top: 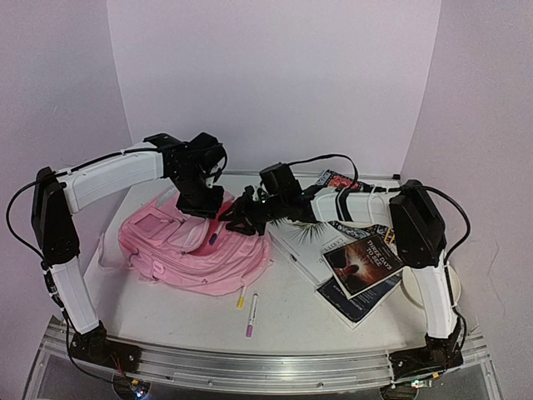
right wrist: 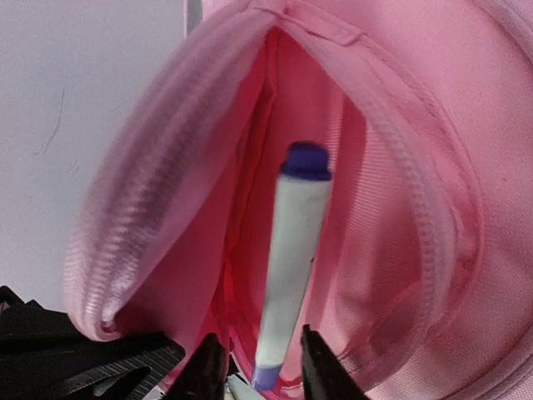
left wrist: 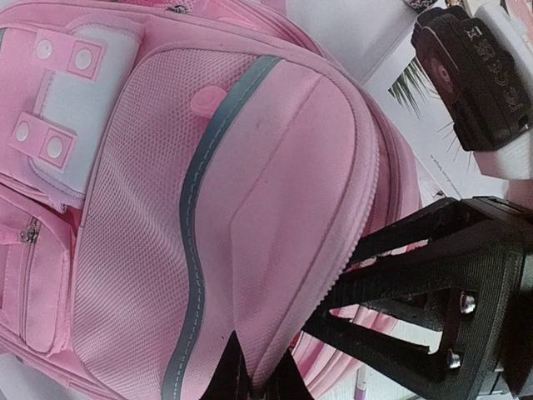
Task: Pack the student bag
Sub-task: Place the pencil case in the upper front pocket of the bag, then pick up the pencil case from the center of the board.
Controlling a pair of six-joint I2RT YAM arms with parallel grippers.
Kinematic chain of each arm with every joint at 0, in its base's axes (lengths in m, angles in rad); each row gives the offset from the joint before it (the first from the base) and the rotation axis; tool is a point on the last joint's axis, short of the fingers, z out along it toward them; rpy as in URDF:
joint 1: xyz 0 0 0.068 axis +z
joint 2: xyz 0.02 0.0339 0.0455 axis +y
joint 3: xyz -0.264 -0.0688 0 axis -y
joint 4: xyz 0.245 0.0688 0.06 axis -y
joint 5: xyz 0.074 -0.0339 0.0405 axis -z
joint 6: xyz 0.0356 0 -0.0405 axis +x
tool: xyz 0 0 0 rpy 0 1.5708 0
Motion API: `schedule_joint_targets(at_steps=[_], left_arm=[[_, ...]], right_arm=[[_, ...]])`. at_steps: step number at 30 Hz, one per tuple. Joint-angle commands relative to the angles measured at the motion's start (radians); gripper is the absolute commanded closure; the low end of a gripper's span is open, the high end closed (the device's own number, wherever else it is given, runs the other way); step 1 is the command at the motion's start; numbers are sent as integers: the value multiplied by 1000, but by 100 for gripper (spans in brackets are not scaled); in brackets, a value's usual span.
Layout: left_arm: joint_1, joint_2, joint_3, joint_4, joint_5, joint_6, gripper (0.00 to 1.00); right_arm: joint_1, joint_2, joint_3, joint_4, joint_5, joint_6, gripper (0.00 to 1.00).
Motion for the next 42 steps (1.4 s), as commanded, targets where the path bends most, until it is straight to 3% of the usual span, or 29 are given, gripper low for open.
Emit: schedule_joint_targets(at_steps=[1,9,22,27,33,42], left_arm=[[-8,-47,50,106,36,14,100],[-6,-23,69,105,-30,44,100],[18,29,102,104,-73,84,100],[22,46,111,106,-65,94,100],[28,61,112,104,-73,114,100],[36,66,99,106,-67,140,100]], right_arm=[[2,-3,42,48,-35,17,62],[2,-105,-52,-18,-22,-126,56],[49,-354,-277,-464,287,-436,47],[117,-345,-287,-630,398,-456,43],[204,-309,-288,-680,454,-414,41],[314,-148,-160,-746,480,-382,40]])
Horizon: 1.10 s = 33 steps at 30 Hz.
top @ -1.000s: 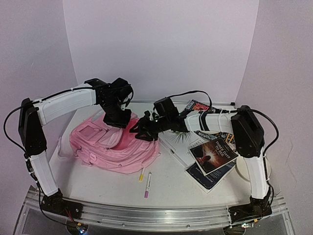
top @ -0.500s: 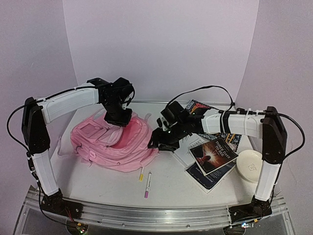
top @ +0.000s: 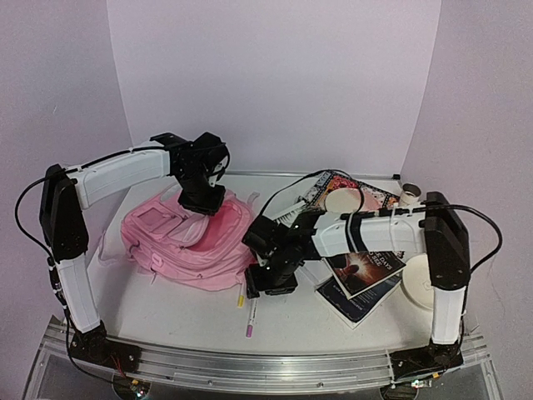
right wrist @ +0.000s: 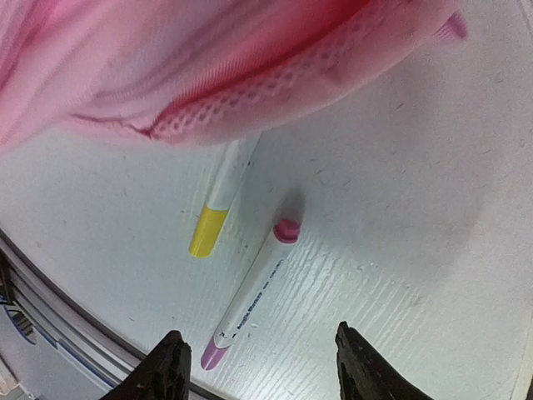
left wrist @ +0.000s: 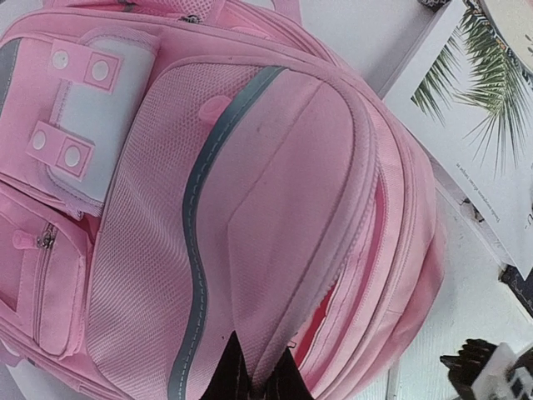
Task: Pack the student bag
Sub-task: Pick up the pencil case from the center of the board.
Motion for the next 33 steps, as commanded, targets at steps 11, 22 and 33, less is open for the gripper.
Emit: schedule_joint_targets(at_steps=[11,22,33], left_arm=[[19,7,36,104,-8,51,100],[21,11,35,109,0,50,100],[21,21,44,115,16,44,100]], right_arm=[[88,181,140,-185,87,58,44],[97,225,168,-376,262,37,57],[22,140,-19,-379,268,-15,75]])
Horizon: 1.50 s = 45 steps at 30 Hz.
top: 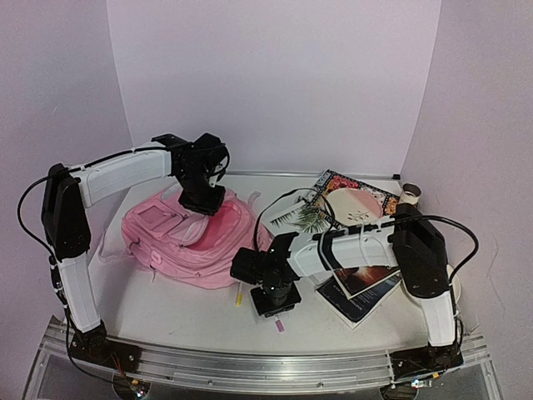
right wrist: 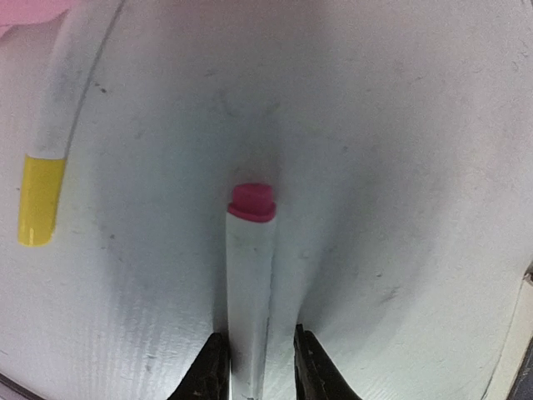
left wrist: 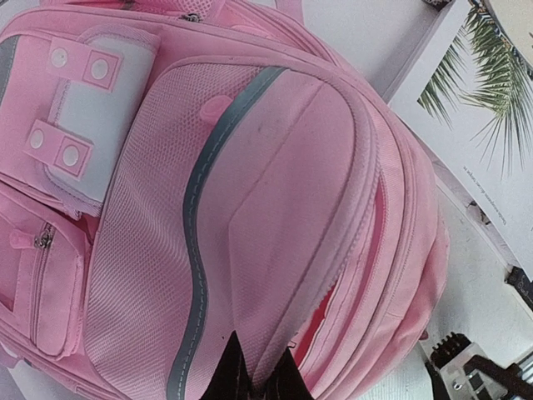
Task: Pack the student bag
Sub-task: Pick up the pencil case from the center of the board, then place the pencil case in the upper front pocket of the bag.
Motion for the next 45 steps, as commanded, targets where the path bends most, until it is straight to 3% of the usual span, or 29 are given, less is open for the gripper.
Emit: schedule_joint_targets(at_steps=[1,7,19,33,45], left_arm=[[7,3,45,99,10,14,100],[7,-4,46,99,11,13,100],[7,-6,67,99,42,3,100],[7,-6,87,100,186,-32,100],[6,-20,124,101,344,-53,100]], right_arm=[[-64,-17,-97,-172,53,-43,75],[-94,-28,-138,-164,35,-64,80],[-145,-126,-156,-124,7,-99,100],[-213,-317,-132,66,-205,-57,100],[-262,-359,-139,420,-338,151,100]])
